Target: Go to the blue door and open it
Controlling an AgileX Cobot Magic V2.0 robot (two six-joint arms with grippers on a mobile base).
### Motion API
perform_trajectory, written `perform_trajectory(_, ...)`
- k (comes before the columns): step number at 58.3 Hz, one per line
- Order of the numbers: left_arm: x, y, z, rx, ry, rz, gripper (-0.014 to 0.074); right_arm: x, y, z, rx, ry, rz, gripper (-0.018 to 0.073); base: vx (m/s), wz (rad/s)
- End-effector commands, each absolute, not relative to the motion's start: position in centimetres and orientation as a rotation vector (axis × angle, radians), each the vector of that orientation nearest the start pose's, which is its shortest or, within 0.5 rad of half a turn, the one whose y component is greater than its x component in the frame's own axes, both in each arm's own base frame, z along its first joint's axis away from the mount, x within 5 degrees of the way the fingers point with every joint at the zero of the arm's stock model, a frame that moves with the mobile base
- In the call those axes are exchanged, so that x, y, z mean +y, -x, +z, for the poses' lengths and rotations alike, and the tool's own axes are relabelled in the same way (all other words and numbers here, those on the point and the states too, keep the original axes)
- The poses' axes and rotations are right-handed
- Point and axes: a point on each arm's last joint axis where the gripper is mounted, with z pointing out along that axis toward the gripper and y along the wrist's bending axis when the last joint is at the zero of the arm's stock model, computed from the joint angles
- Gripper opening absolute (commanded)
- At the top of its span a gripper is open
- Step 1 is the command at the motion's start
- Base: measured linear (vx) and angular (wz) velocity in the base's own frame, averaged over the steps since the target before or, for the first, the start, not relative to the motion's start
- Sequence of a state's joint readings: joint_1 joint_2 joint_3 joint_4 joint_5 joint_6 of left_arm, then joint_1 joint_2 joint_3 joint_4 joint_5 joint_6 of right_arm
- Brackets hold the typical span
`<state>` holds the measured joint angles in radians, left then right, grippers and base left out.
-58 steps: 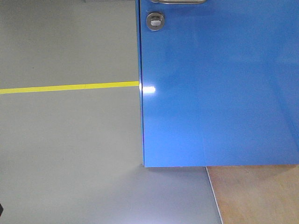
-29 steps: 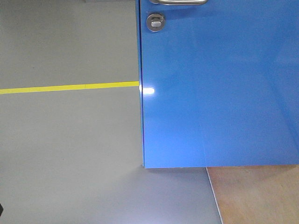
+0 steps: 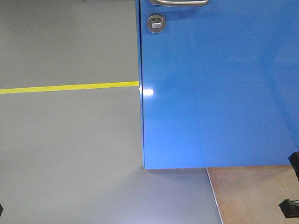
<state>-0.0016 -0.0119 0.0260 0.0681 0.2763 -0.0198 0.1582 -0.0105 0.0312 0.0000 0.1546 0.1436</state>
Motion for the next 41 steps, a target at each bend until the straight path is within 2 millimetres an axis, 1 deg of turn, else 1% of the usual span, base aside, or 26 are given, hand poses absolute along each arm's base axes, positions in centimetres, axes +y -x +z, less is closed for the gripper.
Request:
perform_trajectory(1, 0.07, -5.43, 19.72, 1.650, -0.029, 0.033, 0.0073, 0.89, -5.58, 19.72, 1.571, 0.014, 0.234, 0.0012, 0.00, 0.00)
perform_trajectory(41, 0.07, -5.43, 19.72, 1.650, -0.029, 0.033, 0.0073, 0.89, -5.58, 19.70, 1.573, 0.014, 0.234, 0.0012, 0.00, 0.00)
